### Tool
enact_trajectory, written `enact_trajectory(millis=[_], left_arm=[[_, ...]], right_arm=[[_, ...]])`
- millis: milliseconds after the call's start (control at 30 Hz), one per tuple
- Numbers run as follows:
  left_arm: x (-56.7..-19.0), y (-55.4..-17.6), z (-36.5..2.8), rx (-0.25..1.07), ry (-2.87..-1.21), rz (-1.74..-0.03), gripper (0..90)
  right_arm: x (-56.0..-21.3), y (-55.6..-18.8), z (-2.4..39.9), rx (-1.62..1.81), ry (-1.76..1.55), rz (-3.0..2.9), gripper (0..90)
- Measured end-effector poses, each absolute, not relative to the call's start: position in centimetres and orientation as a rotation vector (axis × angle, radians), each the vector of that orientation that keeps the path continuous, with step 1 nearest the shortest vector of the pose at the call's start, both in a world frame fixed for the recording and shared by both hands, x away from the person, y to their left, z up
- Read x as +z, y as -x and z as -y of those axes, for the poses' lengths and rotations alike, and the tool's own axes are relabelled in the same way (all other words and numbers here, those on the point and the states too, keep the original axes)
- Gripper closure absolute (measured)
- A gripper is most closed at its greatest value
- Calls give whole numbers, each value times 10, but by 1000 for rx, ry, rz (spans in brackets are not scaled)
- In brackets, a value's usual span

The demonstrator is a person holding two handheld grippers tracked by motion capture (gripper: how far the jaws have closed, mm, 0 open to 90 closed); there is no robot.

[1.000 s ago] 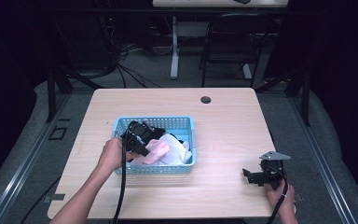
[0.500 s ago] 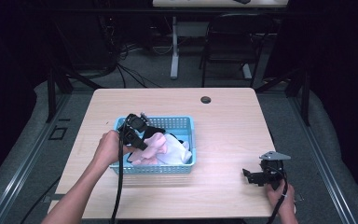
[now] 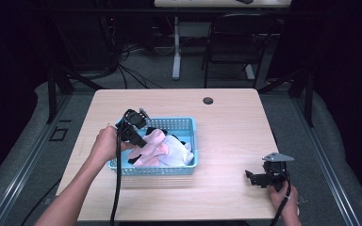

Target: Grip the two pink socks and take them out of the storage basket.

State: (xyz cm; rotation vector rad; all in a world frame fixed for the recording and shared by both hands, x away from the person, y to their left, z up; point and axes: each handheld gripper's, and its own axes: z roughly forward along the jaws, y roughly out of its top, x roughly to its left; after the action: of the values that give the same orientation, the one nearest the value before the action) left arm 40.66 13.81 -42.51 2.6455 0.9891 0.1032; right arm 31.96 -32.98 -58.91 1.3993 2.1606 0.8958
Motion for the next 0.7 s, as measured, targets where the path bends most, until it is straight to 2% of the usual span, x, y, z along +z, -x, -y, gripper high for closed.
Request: enact_trajectory(millis=[700], left_arm=[[-389, -409, -149, 176, -2638, -989, 854]], right_arm=[[-589, -320, 330, 896, -1400, -2160, 0]])
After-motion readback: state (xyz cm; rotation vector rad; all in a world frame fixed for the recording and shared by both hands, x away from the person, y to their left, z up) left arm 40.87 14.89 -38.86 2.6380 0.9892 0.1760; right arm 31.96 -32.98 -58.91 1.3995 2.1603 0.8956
